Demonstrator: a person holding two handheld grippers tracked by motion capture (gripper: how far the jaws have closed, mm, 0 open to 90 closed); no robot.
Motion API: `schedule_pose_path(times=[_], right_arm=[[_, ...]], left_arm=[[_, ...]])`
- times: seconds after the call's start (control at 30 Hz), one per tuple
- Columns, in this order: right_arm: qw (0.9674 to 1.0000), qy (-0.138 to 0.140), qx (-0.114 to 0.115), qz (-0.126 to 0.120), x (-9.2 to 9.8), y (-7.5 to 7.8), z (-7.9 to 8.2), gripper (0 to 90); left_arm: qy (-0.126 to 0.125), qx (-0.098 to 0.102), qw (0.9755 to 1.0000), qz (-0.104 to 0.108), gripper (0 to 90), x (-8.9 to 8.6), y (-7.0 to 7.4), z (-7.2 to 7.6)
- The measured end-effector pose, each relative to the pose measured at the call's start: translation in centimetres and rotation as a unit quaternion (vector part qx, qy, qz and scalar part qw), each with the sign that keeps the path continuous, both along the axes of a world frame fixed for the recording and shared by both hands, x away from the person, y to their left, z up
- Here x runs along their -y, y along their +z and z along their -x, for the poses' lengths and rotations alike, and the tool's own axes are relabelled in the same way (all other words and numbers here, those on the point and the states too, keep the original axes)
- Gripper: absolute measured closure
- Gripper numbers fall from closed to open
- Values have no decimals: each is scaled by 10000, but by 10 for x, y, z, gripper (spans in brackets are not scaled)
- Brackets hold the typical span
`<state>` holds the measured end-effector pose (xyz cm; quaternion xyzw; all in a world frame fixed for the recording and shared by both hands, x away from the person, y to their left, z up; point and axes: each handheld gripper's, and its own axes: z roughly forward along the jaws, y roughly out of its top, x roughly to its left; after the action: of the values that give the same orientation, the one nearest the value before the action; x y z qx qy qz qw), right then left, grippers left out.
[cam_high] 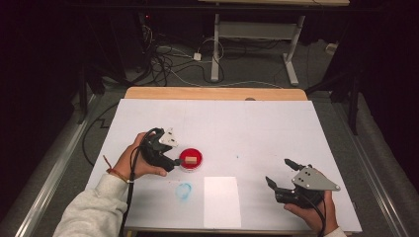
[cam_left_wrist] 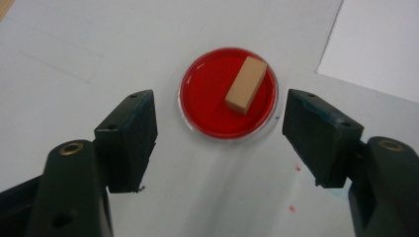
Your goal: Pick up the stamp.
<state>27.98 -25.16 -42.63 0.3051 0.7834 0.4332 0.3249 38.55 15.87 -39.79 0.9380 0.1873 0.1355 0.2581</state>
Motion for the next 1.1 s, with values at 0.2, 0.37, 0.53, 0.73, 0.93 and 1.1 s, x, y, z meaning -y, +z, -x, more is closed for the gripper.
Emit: schedule_pose_path(times=[0.2, 0.37, 0.53, 0.73, 0.93, 1.1], right_arm=[[10000, 21, -23, 10, 0, -1, -1, 214], [10000, 53, -26, 59, -1, -1, 0, 214], [10000, 61, -28, 64, 0, -1, -1, 216], [9999, 80, -65, 75, -1, -2, -1, 224], [9998, 118, -122, 146, -3, -3, -1, 229], [9997, 121, -127, 161, -2, -4, -2, 232]], left_arm=[[-89, -45, 9999, -116, 291, 9, -4, -4], [-180, -62, 9995, -233, 308, 15, -7, -6], [-275, -152, 9988, -386, 332, 22, -9, -10], [-439, -287, 9959, -739, 434, 34, -14, -15], [-698, -411, 9916, -1006, 473, 47, -16, -21], [-899, -544, 9855, -1333, 552, 56, -22, -27]])
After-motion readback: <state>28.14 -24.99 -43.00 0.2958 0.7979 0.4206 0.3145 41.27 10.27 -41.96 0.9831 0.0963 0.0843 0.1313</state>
